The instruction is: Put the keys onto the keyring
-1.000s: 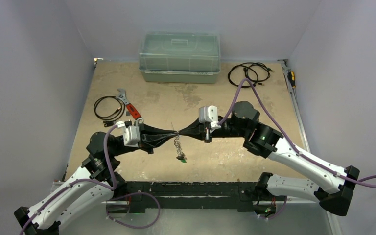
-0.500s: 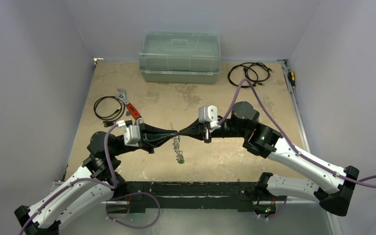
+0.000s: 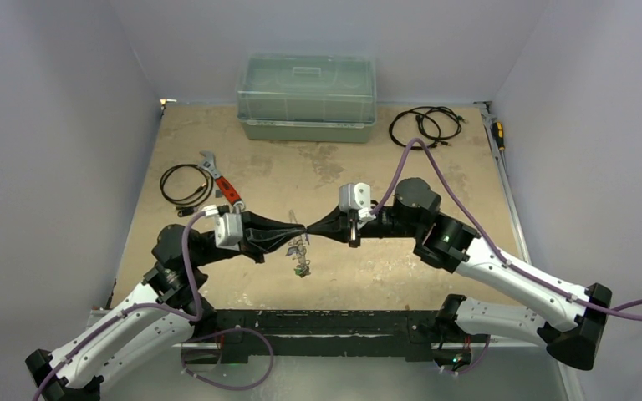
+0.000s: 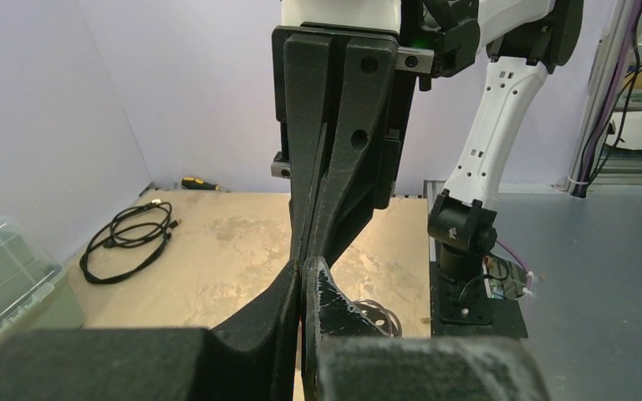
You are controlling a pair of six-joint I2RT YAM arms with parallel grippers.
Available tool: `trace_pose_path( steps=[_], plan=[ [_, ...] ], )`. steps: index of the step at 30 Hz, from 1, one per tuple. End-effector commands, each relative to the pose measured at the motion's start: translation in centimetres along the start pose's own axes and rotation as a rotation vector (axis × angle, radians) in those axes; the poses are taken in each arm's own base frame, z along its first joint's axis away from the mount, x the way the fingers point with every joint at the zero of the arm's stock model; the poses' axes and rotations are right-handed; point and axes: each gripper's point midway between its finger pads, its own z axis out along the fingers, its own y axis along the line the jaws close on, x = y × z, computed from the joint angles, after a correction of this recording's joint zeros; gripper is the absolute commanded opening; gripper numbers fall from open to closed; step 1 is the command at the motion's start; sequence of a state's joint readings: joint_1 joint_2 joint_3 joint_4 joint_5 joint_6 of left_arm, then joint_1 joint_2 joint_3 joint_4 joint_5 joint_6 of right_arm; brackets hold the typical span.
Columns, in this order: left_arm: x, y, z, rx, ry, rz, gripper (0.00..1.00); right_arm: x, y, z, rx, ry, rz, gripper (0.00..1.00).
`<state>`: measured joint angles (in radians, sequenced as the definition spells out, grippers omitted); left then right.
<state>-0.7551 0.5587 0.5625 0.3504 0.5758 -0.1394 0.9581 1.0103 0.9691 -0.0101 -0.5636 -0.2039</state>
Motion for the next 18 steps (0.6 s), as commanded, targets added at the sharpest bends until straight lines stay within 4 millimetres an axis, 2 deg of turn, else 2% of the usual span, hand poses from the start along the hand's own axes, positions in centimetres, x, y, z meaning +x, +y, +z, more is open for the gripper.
trace_pose_path(
  steps=[1, 2, 4, 6, 10, 15, 18],
  plan=[
    [-3.6, 0.3, 0.0, -0.027, -0.121, 0.067, 0.0, 0.5, 0.3, -0.1, -0.004, 0.007, 0.03, 0.03],
    [-3.5, 0.3, 0.0, -0.028, -0.12, 0.065, 0.0, 0.5, 0.4, 0.0, -0.008, 0.012, 0.033, 0.09],
    [-3.5, 0.3, 0.1, -0.024, -0.119, 0.063, 0.0, 0.5, 0.3, 0.0, -0.006, 0.015, 0.032, 0.32],
    [-3.5, 0.3, 0.1, -0.021, -0.119, 0.061, 0.0, 0.0, 0.2, -0.2, 0.003, 0.001, 0.021, 0.43],
    [-3.5, 0.1, 0.1, -0.014, -0.12, 0.059, 0.0, -1.4, 0.2, -0.8, 0.02, -0.041, -0.005, 0.48],
    [-3.5, -0.1, 0.1, -0.001, -0.121, 0.055, 0.0, -3.4, -0.5, -1.2, 0.057, -0.094, -0.04, 0.5],
    [-3.5, -0.2, 0.2, 0.003, -0.121, 0.052, 0.0, -3.9, -0.6, -1.1, 0.05, -0.102, -0.051, 0.5]
  ],
)
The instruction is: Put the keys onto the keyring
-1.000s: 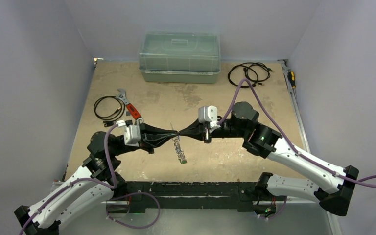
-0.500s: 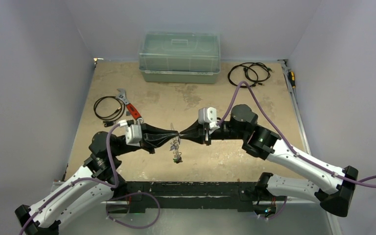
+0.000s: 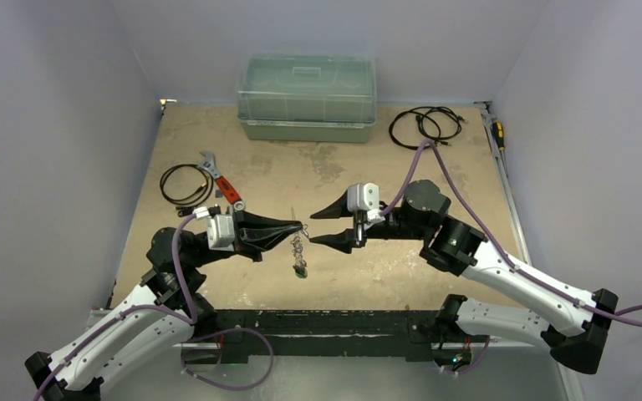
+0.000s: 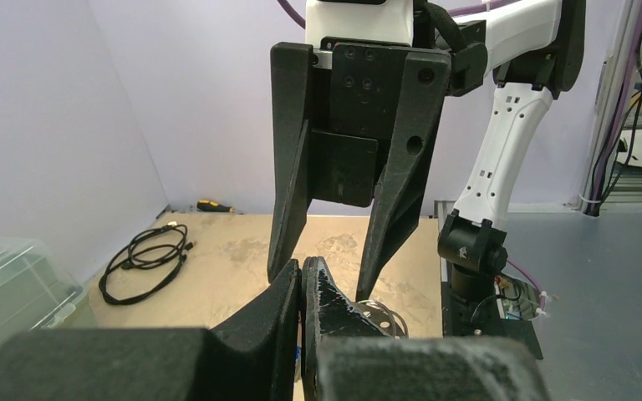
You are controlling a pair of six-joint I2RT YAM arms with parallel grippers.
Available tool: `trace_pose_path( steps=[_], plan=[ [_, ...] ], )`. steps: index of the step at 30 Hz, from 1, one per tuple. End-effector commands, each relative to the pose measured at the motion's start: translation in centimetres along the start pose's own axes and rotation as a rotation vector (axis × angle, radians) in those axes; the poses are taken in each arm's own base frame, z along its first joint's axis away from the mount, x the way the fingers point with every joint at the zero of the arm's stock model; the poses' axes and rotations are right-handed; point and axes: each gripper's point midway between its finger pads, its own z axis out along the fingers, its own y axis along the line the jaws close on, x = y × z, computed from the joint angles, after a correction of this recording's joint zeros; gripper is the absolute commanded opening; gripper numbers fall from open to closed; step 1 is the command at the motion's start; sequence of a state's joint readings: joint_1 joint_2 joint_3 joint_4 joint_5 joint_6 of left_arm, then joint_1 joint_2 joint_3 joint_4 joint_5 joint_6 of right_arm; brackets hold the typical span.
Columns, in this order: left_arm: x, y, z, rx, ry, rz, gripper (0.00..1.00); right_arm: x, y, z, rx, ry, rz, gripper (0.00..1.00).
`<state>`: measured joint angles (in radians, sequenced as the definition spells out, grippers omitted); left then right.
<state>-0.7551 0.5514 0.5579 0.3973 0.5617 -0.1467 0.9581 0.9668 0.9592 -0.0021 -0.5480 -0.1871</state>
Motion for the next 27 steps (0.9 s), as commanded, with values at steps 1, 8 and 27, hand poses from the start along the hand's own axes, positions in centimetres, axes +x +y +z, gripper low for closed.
trace_pose_path(
  steps=[1, 8, 27],
  plan=[
    [-2.5, -0.3, 0.2, 0.014, -0.081, 0.032, 0.0, -3.0, -0.7, 0.0, 0.025, -0.072, -0.049, 0.5],
    [-2.5, -0.4, 0.2, 0.02, -0.085, 0.03, 0.0, -3.1, -0.9, 0.8, 0.003, -0.076, -0.049, 0.45],
    [-2.4, -0.4, 0.3, 0.024, -0.084, 0.026, 0.0, -4.4, -0.3, 1.0, -0.04, -0.111, -0.068, 0.33]
  ],
)
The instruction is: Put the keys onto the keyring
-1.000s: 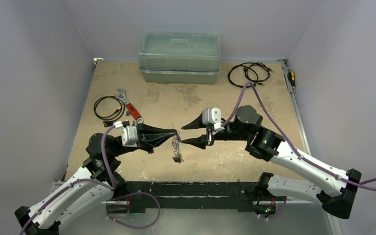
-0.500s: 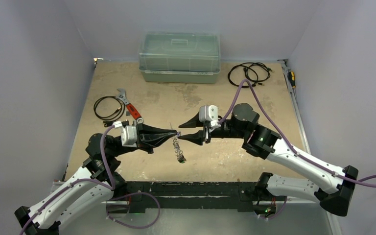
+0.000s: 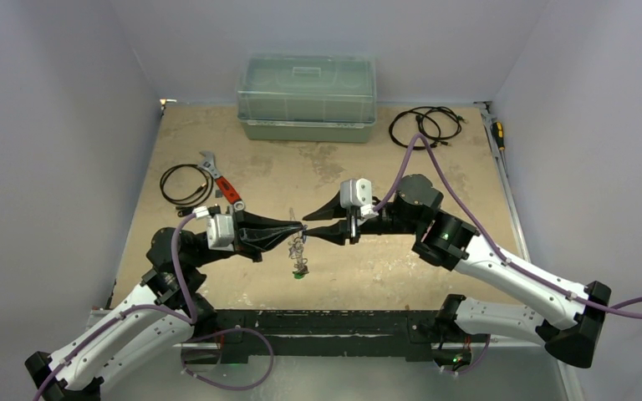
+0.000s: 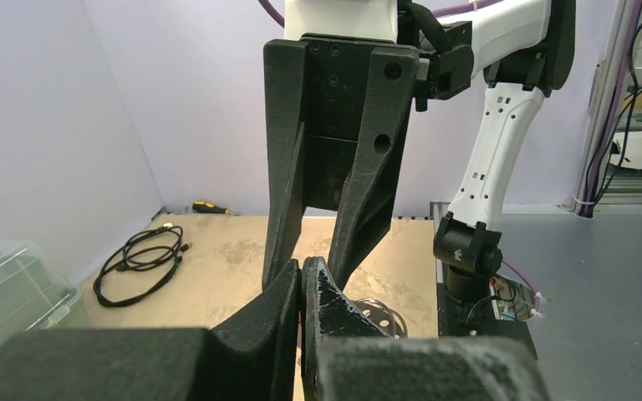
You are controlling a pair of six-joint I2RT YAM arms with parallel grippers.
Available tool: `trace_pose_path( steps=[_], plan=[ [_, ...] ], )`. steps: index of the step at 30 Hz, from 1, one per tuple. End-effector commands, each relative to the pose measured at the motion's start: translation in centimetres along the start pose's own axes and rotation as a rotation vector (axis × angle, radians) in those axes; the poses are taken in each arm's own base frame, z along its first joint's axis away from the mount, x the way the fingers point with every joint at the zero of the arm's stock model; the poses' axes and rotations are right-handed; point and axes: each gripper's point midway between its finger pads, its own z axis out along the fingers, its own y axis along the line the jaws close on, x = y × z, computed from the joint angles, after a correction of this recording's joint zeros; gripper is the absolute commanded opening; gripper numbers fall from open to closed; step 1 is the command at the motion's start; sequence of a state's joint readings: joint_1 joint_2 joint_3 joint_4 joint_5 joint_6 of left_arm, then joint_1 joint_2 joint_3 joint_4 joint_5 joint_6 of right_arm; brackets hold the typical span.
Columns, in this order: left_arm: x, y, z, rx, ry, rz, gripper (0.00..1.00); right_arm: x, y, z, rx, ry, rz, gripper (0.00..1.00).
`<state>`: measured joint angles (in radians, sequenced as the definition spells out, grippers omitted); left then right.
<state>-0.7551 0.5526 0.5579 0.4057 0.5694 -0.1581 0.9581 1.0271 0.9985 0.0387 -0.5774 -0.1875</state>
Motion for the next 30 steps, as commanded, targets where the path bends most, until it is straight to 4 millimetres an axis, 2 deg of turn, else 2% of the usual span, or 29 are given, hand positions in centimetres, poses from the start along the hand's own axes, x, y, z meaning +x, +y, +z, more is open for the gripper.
trace_pose_path(
  steps=[1, 13, 22, 30],
  plan=[
    [-2.29, -0.24, 0.32, 0.016, -0.08, 0.034, 0.0, -3.55, 0.06, -0.2, -0.016, -0.087, -0.056, 0.32],
    [-2.25, -0.26, 0.31, 0.017, -0.083, 0.031, 0.0, -3.21, 0.03, 0.29, -0.032, -0.078, -0.051, 0.22],
    [-2.23, -0.31, 0.22, 0.016, -0.085, 0.03, 0.0, -3.35, 0.04, 0.44, -0.038, -0.083, -0.054, 0.24],
    [-2.24, -0.27, 0.13, 0.011, -0.087, 0.031, 0.0, -3.19, 0.24, 0.71, -0.058, -0.079, -0.049, 0.14]
  ],
)
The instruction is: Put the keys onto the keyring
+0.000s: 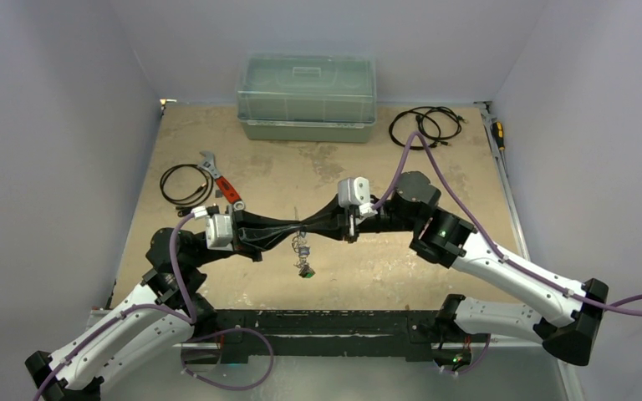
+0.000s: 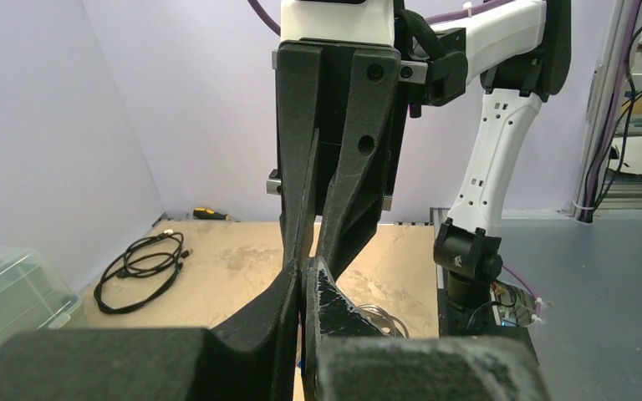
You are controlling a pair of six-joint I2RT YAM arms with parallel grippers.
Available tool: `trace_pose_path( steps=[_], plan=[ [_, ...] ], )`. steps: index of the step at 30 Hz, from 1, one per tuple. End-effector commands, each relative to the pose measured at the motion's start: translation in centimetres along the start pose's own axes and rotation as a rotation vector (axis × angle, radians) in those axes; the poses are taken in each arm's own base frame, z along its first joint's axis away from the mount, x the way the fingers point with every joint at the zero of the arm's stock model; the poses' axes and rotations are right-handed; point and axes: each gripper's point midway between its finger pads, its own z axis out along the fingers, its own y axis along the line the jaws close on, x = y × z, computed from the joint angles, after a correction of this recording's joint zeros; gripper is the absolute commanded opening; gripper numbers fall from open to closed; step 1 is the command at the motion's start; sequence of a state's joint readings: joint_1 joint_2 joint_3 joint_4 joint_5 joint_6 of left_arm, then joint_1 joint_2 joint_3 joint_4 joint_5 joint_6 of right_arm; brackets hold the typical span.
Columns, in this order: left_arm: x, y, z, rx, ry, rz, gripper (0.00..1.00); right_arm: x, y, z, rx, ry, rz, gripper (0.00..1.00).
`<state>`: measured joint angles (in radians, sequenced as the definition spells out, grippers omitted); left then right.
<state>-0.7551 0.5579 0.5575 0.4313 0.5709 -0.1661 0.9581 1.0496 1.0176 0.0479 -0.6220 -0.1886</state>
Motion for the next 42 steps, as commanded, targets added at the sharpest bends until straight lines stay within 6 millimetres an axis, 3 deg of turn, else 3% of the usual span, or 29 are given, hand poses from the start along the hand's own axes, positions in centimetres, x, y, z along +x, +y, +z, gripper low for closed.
trace_pose_path(
  steps=[1, 7, 12, 17, 18, 20, 21, 25, 26, 31, 35, 42],
  plan=[
    [-1.9, -0.2, 0.0, 0.006, -0.072, 0.029, 0.0, -2.7, -0.2, 0.3, -0.016, -0.062, -0.044, 0.14],
    [-1.9, -0.2, -0.1, 0.0, -0.072, 0.029, 0.0, -2.8, -0.2, 0.4, -0.025, -0.064, -0.046, 0.16],
    [-1.9, -0.2, -0.1, -0.001, -0.073, 0.028, 0.0, -2.8, 0.0, 0.4, -0.035, -0.067, -0.049, 0.0],
    [-2.1, 0.1, -0.3, -0.029, -0.071, 0.031, 0.0, -2.7, 0.3, 0.3, -0.046, -0.064, -0.044, 0.0],
    [-2.2, 0.3, -0.5, -0.043, -0.069, 0.036, 0.05, -2.6, 0.3, 0.3, -0.047, -0.057, -0.039, 0.0],
    [-2.4, 0.5, -0.7, -0.059, -0.055, 0.048, 0.37, -2.2, 0.1, 0.3, -0.039, -0.031, -0.03, 0.0],
    [-2.4, 0.7, -0.8, -0.071, -0.043, 0.054, 0.46, -1.9, -0.1, 0.4, -0.032, -0.017, -0.031, 0.0],
    [-2.2, 1.3, -1.3, -0.11, 0.056, 0.075, 0.63, -0.1, -1.0, 0.1, 0.018, 0.077, -0.016, 0.0],
    [-2.7, 1.5, -1.4, -0.12, 0.081, 0.088, 0.64, 0.4, -1.5, 0.0, 0.045, 0.102, -0.018, 0.0],
    [-0.8, 2.8, -2.3, -0.158, 0.33, 0.108, 0.6, 2.4, -3.4, -0.2, 0.125, 0.219, -0.02, 0.0],
    [0.9, 3.1, -2.8, -0.146, 0.48, 0.096, 0.56, 3.6, -3.9, -0.2, 0.14, 0.283, -0.013, 0.0],
    [2.9, 2.7, -3.0, -0.051, 0.597, 0.132, 0.49, 4.4, -4.1, -0.8, 0.161, 0.34, 0.007, 0.0]
  ],
)
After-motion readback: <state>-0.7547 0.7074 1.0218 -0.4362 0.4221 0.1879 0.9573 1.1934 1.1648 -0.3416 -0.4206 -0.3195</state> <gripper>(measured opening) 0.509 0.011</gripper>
